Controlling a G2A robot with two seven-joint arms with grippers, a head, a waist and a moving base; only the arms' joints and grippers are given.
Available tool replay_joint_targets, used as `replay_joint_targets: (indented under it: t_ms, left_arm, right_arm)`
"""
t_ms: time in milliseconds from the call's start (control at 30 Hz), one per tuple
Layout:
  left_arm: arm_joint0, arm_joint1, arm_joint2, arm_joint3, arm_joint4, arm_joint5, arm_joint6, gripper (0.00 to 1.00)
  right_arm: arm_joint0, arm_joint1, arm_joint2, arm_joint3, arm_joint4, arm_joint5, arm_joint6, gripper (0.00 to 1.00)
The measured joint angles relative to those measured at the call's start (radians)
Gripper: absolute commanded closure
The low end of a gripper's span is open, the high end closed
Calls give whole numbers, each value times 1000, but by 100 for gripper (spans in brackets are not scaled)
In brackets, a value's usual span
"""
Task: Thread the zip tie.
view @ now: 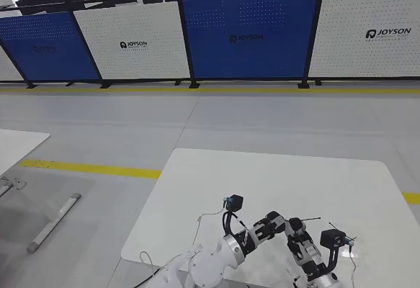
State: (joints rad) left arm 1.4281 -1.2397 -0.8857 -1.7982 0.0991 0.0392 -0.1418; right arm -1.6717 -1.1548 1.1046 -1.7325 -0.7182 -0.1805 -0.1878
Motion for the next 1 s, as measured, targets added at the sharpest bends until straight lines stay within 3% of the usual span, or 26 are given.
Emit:
replay_joint_targets:
  t_ms: [233, 300, 733, 1000]
  left_arm:
    - [-8, -3, 8, 7, 10, 11, 2, 100]
    - [-9, -3, 8, 7, 11, 12, 3, 100]
    - [-7, -5, 6, 5, 15, 10, 5, 100]
    - [1, -3, 2, -6, 21, -23, 1, 100]
  right_arm:
    - [-2, -4, 5, 3, -1, -9, 5, 88]
    - [-2, -5, 7, 3, -2, -10, 8, 100]
    - [-6, -13, 14, 3, -12, -17, 16, 100]
    - [-7, -17, 12, 4, -30, -14, 28, 100]
